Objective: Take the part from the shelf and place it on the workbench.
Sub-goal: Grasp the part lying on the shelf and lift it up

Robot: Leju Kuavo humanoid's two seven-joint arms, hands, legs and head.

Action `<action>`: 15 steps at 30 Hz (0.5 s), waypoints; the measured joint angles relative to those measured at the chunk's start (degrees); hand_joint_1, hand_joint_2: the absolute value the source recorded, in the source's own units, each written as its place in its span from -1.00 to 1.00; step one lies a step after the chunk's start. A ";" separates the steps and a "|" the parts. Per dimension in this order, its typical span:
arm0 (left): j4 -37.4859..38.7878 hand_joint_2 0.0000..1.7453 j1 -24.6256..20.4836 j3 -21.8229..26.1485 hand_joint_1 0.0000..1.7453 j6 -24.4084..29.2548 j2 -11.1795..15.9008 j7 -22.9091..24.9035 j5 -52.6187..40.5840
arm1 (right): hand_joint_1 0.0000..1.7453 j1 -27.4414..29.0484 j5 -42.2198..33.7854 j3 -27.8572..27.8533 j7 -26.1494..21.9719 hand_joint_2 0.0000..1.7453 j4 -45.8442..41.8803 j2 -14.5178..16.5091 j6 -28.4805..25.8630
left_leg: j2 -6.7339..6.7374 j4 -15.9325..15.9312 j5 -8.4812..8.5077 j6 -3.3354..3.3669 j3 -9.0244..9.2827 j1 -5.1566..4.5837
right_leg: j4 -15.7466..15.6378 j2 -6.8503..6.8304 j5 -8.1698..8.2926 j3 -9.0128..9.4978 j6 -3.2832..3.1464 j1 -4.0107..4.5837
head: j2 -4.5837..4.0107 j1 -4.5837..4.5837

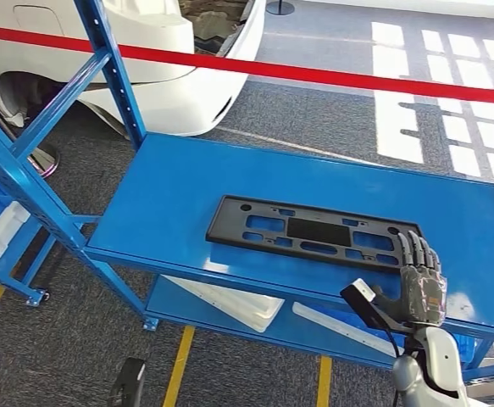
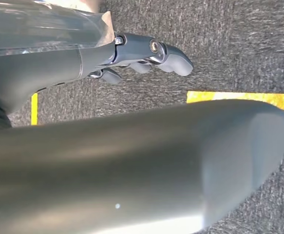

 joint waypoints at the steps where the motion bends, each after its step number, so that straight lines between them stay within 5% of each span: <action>1: -0.01 -1.00 -0.03 0.05 -1.00 0.02 0.08 -0.08 0.07 | -1.00 -0.19 -0.01 -0.06 -0.07 1.00 0.20 -0.09 0.01 | 0.02 1.16 -0.91 -0.23 -0.47 0.02 | -0.25 -0.06 0.16 0.12 -0.38 -0.12 | 0.00 -0.03; 4: -0.01 -1.00 0.14 0.34 -1.00 0.05 0.35 -0.21 0.26 | -1.00 -0.41 -0.17 -0.26 -0.18 1.00 0.86 -0.21 0.01 | 0.04 11.25 -6.10 -0.66 -4.94 0.04 | -0.47 -0.21 0.28 0.22 -0.95 -0.18 | 0.00 -0.08; 6: -0.01 -1.00 0.36 0.63 -1.00 0.07 0.48 -0.24 0.32 | -1.00 -0.45 -0.29 -0.37 -0.21 1.00 1.24 -0.21 0.01 | 0.04 16.13 -7.34 -0.81 -7.17 0.05 | -0.43 -0.20 0.25 0.27 -0.98 -0.14 | 0.00 -0.08; 7: -0.01 -1.00 0.43 0.76 -1.00 0.07 0.56 -0.25 0.34 | -1.00 -0.47 -0.33 -0.41 -0.22 1.00 1.39 -0.21 0.01 | 0.06 15.24 -6.30 -0.81 -6.76 0.06 | -0.39 -0.17 0.21 0.34 -0.96 -0.13 | 0.00 -0.09; 10: -0.01 -1.00 0.36 0.98 -1.00 0.07 0.87 -0.28 0.36 | -1.00 -0.60 -0.38 -0.48 -0.22 1.00 1.67 -0.29 0.01 | 0.09 3.80 -0.89 -0.50 -1.28 0.10 | 0.07 -0.04 -0.16 0.46 -0.49 -0.03 | 0.00 -0.09; 12: -0.01 -1.00 0.33 1.01 -1.00 0.08 0.97 -0.31 0.36 | -1.00 -0.69 -0.39 -0.56 -0.22 1.00 1.84 -0.44 0.01 | 0.05 0.17 0.02 -0.02 0.46 -0.05 | 0.38 0.08 -0.33 0.31 0.06 0.15 | 0.00 -0.03; 14: -0.01 -1.00 0.34 1.04 -1.00 0.10 1.01 -0.33 0.37 | -1.00 -0.74 -0.40 -0.62 -0.22 1.00 1.98 -0.58 0.01 | 0.01 0.06 0.02 0.61 0.46 -0.19 | 0.27 0.20 -0.25 0.30 0.62 0.12 | 0.00 0.00; 15: -0.01 -1.00 0.32 1.06 -1.00 0.11 1.03 -0.33 0.38 | -0.50 -0.73 -0.40 -0.64 -0.22 1.00 2.05 -0.64 0.01 | 0.02 -0.03 0.14 0.92 0.47 -0.14 | 0.41 0.20 -0.44 0.30 0.88 0.06 | 0.00 -0.01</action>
